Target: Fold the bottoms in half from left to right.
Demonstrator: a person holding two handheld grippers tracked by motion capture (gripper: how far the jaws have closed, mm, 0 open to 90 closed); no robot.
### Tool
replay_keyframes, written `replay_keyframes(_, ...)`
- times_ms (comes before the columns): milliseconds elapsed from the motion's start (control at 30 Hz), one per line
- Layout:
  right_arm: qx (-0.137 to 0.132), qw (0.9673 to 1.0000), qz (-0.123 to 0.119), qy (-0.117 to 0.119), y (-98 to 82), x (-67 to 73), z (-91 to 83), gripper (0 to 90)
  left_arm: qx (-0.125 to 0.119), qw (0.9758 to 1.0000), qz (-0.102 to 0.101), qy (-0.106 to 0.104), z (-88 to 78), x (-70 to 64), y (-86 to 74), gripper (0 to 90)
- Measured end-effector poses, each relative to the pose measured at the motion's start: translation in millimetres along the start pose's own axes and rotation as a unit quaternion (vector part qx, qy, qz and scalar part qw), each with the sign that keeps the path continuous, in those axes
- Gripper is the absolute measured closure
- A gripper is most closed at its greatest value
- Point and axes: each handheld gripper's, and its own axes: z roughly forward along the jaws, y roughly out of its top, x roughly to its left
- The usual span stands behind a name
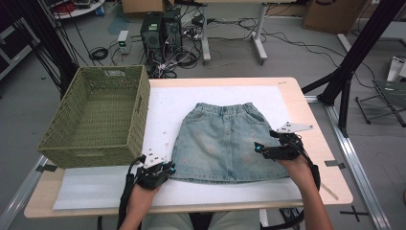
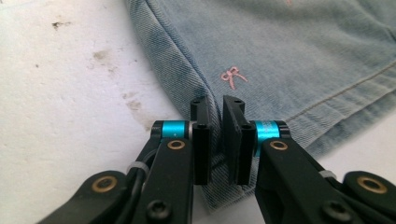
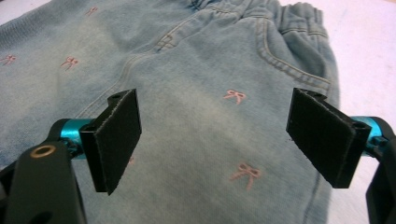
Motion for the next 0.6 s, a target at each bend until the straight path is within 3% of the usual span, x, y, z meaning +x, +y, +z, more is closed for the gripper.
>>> replay_keyframes(133,-0.005,1.0000,-0.005,0.006,5.5,6.2,5.4,18.1,-0.012,0.9995,-0.015,-0.026,-5.3,3.9,-0.3,83.6)
replay_keyframes(267,-0.012,0.9998,-0.011,0.014,15.1,14.4,15.6,19.1,-0.015,0.9992,-0.010,-0.036,-7.6,5.5,0.2,83.8)
replay_keyframes(467,0.000,0.9992,-0.029,0.028,33.3,27.9,39.1,19.7,-0.028,0.9983,-0.006,-0.052,-11.5,2.6,1.2,84.3)
replay_keyframes(600,-0.014,0.9991,-0.025,0.032,44.8,32.4,51.1,27.4,-0.038,0.9975,-0.001,-0.059,-14.8,1.7,2.9,84.3)
